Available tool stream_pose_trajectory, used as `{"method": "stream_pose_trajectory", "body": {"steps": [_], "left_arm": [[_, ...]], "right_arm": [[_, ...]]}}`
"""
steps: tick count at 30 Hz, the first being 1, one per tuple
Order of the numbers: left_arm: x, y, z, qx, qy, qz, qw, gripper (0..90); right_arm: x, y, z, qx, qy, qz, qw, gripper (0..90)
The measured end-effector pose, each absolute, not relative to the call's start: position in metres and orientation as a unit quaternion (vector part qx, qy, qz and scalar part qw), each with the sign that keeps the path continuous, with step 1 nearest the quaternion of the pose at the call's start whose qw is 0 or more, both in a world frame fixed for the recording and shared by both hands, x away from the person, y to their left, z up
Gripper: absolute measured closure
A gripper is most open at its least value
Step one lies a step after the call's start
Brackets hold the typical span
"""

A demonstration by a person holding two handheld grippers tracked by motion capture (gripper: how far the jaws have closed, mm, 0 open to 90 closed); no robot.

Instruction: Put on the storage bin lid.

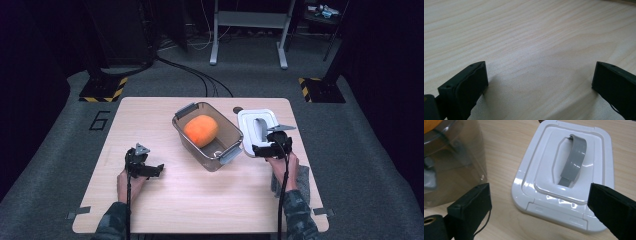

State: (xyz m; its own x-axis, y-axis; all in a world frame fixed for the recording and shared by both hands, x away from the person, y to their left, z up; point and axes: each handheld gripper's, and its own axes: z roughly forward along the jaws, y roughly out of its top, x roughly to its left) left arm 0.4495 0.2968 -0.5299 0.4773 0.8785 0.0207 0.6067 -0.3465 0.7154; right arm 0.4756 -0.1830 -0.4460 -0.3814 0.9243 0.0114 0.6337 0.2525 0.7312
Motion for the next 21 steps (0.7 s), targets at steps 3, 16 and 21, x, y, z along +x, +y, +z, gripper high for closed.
{"method": "stream_pose_trajectory", "body": {"steps": [3,16,21], "left_arm": [[0.449,0.296,-0.530,0.793,0.467,0.209,0.329,0.0],[0.450,0.296,-0.530,0.789,0.474,0.214,0.327,0.2],[0.450,0.296,-0.530,0.790,0.473,0.213,0.327,0.2]], "right_arm": [[0.485,-0.186,-0.446,0.512,0.763,0.334,0.212,2.2],[0.527,-0.191,-0.453,0.528,0.761,0.327,0.187,0.0],[0.541,-0.191,-0.457,0.533,0.764,0.322,0.168,0.0]]}}
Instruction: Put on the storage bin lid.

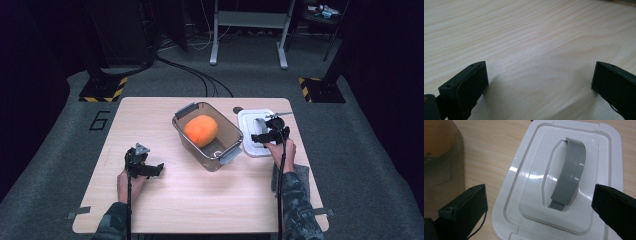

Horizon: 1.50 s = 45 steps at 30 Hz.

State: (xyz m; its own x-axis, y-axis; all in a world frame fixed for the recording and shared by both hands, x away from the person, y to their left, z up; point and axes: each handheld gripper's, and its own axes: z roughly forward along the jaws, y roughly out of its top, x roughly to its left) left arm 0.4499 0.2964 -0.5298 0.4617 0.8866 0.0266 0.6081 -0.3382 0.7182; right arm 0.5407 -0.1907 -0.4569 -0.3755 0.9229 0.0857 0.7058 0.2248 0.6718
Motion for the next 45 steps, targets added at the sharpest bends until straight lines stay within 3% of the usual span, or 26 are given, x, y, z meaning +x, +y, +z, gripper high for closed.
{"method": "stream_pose_trajectory", "body": {"steps": [5,13,25,35,39,45], "left_arm": [[0.450,0.296,-0.531,0.787,0.474,0.217,0.331,0.3],[0.450,0.296,-0.530,0.790,0.473,0.214,0.327,0.3],[0.450,0.296,-0.531,0.787,0.473,0.217,0.330,0.3],[0.450,0.296,-0.530,0.789,0.473,0.215,0.328,0.3],[0.450,0.296,-0.531,0.787,0.473,0.217,0.330,0.3],[0.450,0.296,-0.530,0.789,0.473,0.215,0.328,0.3]], "right_arm": [[0.549,-0.190,-0.459,0.543,0.759,0.316,0.170,0.0],[0.566,-0.193,-0.468,0.571,0.741,0.309,0.175,22.0],[0.575,-0.195,-0.483,0.587,0.729,0.303,0.176,42.6],[0.579,-0.196,-0.488,0.586,0.729,0.307,0.179,50.8],[0.579,-0.196,-0.489,0.584,0.728,0.305,0.187,60.2],[0.579,-0.197,-0.488,0.592,0.721,0.308,0.183,62.6]]}}
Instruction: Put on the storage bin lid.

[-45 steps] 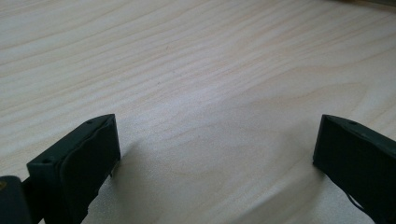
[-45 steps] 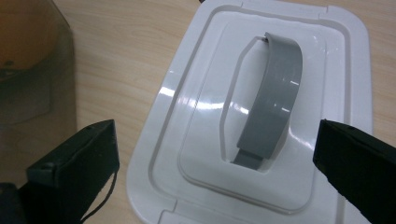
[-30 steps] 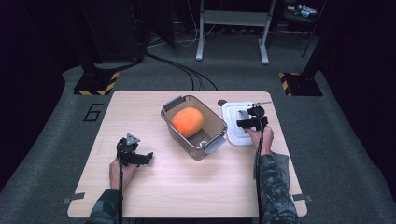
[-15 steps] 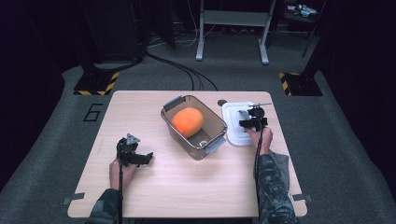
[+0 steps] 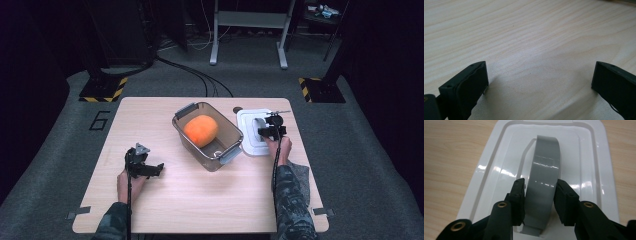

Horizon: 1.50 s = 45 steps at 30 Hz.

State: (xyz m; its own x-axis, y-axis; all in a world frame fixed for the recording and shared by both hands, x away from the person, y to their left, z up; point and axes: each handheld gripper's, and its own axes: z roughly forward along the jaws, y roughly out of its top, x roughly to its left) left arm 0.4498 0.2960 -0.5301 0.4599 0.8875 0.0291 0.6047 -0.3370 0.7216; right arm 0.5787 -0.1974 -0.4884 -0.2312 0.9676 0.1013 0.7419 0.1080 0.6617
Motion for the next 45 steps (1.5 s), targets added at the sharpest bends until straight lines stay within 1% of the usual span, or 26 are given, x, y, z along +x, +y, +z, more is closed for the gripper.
{"method": "stream_pose_trajectory", "body": {"steps": [4,21,36,45], "left_arm": [[0.450,0.296,-0.530,0.789,0.473,0.215,0.329,0.3],[0.450,0.296,-0.531,0.787,0.474,0.217,0.330,0.3],[0.450,0.296,-0.530,0.789,0.473,0.214,0.327,0.3],[0.450,0.296,-0.531,0.787,0.474,0.218,0.330,0.3]], "right_arm": [[0.578,-0.200,-0.488,0.593,0.720,0.311,0.182,66.4],[0.568,-0.205,-0.469,0.577,0.722,0.332,0.190,66.6],[0.562,-0.203,-0.431,0.555,0.730,0.344,0.200,66.7],[0.563,-0.202,-0.416,0.544,0.737,0.346,0.201,66.7]]}}
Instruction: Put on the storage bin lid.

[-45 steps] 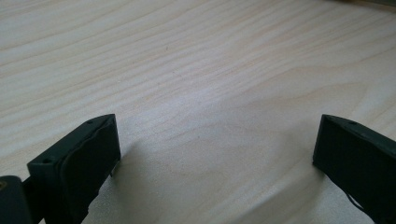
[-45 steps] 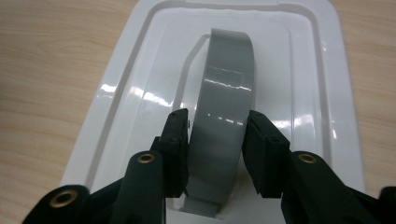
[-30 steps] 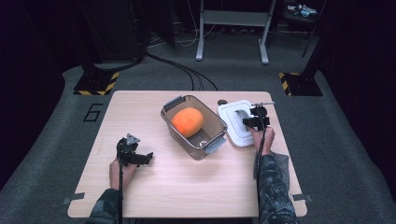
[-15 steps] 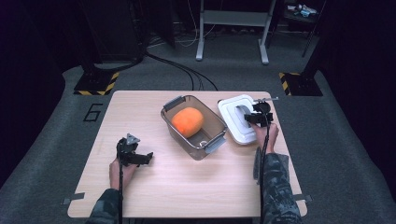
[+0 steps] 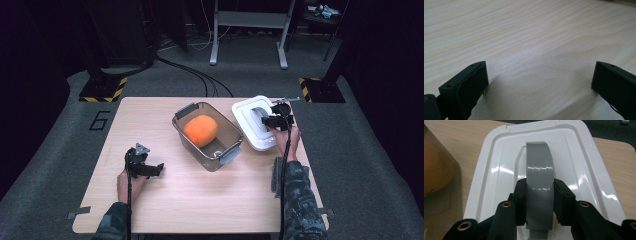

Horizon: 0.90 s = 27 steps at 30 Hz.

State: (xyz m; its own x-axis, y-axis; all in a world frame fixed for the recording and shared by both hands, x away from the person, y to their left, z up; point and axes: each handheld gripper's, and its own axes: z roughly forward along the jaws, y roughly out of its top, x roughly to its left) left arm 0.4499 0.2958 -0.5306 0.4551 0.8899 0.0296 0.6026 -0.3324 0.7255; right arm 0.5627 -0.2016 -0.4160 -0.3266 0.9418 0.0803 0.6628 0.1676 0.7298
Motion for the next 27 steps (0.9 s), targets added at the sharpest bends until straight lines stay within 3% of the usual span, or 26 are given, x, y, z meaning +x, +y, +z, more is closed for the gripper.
{"method": "stream_pose_trajectory", "body": {"steps": [27], "left_arm": [[0.450,0.296,-0.530,0.789,0.475,0.216,0.326,0.3]], "right_arm": [[0.559,-0.189,-0.359,0.514,0.746,0.363,0.217,66.7]]}}
